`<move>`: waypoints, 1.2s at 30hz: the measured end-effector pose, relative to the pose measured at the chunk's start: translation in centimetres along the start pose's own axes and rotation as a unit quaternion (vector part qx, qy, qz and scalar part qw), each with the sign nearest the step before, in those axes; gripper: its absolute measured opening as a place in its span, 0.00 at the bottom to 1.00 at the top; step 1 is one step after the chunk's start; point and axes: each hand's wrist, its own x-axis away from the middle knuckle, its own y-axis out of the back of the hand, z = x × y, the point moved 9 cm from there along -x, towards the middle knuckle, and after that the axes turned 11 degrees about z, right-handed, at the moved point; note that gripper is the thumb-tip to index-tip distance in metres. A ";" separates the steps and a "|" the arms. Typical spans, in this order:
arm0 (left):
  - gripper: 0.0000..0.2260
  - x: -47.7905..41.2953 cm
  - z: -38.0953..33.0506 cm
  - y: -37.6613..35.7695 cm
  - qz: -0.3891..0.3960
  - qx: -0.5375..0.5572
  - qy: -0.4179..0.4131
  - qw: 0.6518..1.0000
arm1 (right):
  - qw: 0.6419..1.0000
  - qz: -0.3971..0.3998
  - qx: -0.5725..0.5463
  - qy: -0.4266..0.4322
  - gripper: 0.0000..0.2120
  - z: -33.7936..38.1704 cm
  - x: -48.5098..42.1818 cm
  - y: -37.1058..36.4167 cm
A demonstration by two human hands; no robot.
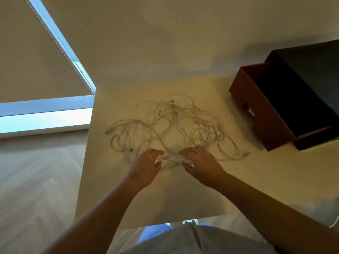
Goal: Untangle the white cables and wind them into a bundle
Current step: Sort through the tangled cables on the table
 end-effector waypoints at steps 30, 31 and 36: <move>0.11 1.2 1.3 1.4 -0.077 0.069 -0.039 0.994 | 0.995 -0.023 0.017 -0.091 0.06 -7.2 1.2 1.3; 0.08 1.1 1.4 1.3 -0.067 0.065 -0.030 0.995 | 0.996 -0.039 0.010 -0.085 0.06 -7.2 1.2 1.5; 0.05 0.5 2.1 -0.5 0.019 0.054 0.005 0.998 | 0.988 -0.124 -0.059 -0.072 0.05 -7.0 2.1 3.8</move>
